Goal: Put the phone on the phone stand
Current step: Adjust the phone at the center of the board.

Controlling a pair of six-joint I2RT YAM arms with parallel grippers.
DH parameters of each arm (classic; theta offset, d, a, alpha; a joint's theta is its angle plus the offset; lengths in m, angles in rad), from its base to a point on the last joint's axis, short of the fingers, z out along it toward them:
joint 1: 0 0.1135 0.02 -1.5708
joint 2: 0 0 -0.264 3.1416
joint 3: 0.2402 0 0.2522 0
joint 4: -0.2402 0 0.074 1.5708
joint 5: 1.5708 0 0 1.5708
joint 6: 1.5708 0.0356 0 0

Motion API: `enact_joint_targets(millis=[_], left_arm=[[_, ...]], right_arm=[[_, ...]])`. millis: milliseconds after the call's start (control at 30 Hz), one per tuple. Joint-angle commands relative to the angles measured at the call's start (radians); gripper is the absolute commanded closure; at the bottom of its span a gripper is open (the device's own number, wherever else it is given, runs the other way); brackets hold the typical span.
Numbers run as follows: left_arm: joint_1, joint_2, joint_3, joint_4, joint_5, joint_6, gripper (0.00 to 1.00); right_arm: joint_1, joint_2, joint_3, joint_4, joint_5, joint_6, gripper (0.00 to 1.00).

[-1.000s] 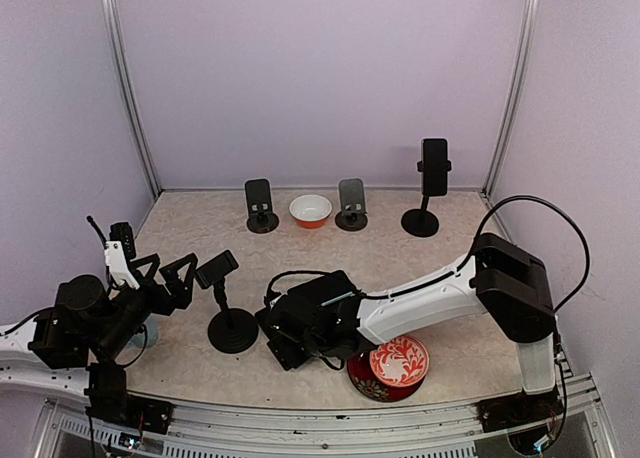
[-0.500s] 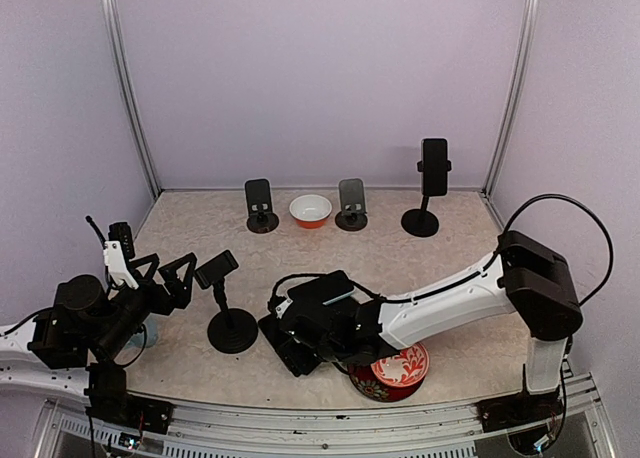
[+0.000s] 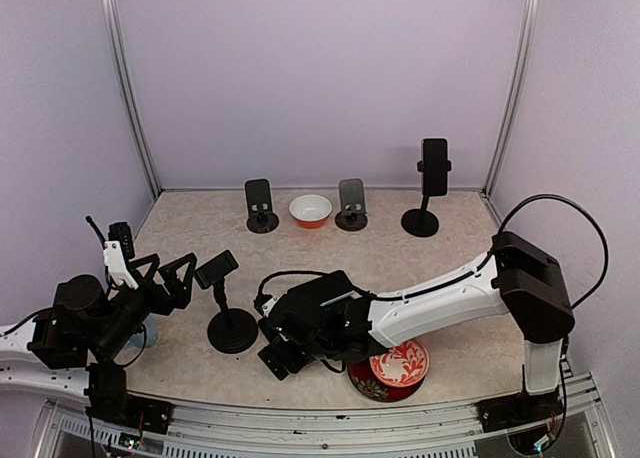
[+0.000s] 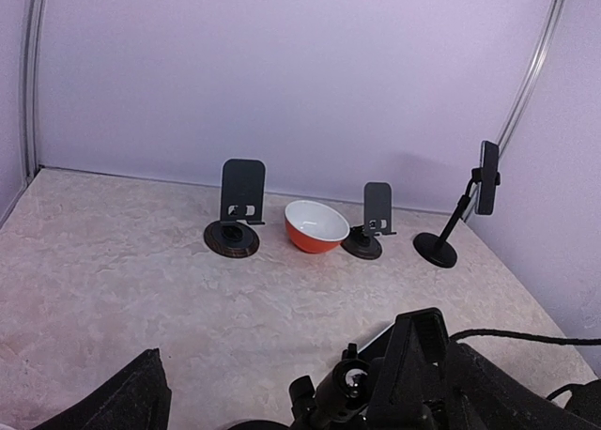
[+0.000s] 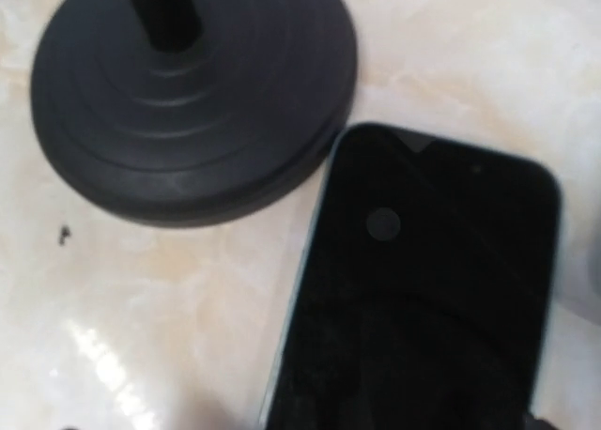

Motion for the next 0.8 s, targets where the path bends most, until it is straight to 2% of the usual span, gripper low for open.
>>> enact_joint_targets(millis=[0,567,767], left_arm=[[0.006,-0.088,-0.007,0.003,0.01,-0.005,0.01],[0.007,-0.114,-0.016,-0.011,0.007,-0.011,0.01],[0.007,-0.125,-0.016,-0.021,0.007,-0.015,0.01]], right_arm=[[0.004,0.063,0.053,-0.09,0.021,0.025,0.0],[-0.043,0.146,0.034,-0.1,-0.038,0.112,0.0],[-0.067,0.091,-0.049,-0.027,-0.048,0.178,0.0]])
